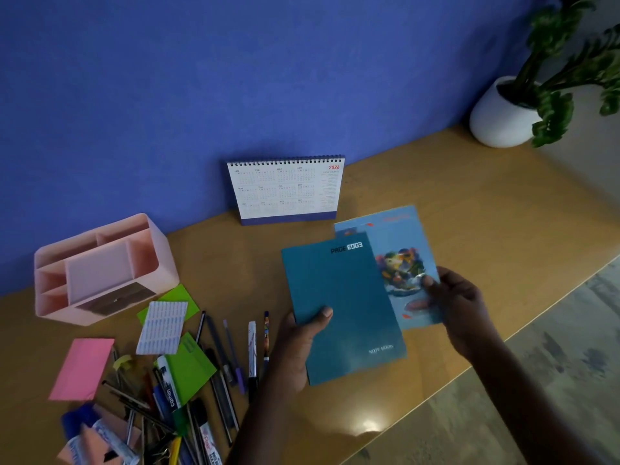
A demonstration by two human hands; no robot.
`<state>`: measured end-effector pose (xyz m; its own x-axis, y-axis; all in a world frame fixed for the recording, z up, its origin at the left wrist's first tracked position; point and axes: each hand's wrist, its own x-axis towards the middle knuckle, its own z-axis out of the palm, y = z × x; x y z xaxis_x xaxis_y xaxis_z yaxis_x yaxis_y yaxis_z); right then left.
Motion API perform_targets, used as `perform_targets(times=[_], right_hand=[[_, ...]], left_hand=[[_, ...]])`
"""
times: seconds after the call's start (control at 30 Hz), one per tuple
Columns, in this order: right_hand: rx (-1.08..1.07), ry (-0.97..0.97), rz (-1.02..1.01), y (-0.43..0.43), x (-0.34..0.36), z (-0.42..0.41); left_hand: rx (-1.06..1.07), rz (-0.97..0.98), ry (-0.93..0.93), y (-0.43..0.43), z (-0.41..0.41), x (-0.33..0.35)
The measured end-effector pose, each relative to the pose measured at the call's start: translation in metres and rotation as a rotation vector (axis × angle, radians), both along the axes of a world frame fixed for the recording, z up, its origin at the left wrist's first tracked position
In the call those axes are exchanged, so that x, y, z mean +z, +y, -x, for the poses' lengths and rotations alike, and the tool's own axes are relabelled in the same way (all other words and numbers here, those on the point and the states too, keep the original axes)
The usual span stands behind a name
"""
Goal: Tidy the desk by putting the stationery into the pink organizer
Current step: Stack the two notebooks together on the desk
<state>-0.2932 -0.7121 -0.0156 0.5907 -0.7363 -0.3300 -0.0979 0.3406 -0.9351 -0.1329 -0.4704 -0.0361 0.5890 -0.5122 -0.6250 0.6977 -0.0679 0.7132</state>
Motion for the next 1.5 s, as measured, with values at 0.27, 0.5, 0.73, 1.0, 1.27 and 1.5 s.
perform_targets(times=[0.27, 0.5, 0.73, 1.0, 1.27, 1.5], right_hand=[[-0.124, -0.015, 0.123, -0.057, 0.039, 0.027], [0.132, 0.127, -0.024, -0.015, -0.011, 0.009], [0.121, 0.353, 0.257, -0.026, -0.043, -0.007], [0.251, 0.640, 0.806, -0.008, -0.041, -0.021], [0.230, 0.660, 0.862, 0.008, -0.046, -0.021], [0.277, 0.703, 0.836, 0.005, -0.043, -0.018]], left_hand=[[0.020, -0.040, 0.023, -0.010, 0.008, -0.014], [-0.065, -0.132, -0.086, -0.056, 0.013, -0.016], [-0.545, -0.805, -0.868, -0.052, 0.004, -0.009], [-0.687, -0.652, -0.997, -0.011, 0.021, -0.024], [-0.679, -0.544, -0.911, -0.002, 0.030, -0.029], [-0.585, -0.528, -0.940, -0.001, 0.034, -0.028]])
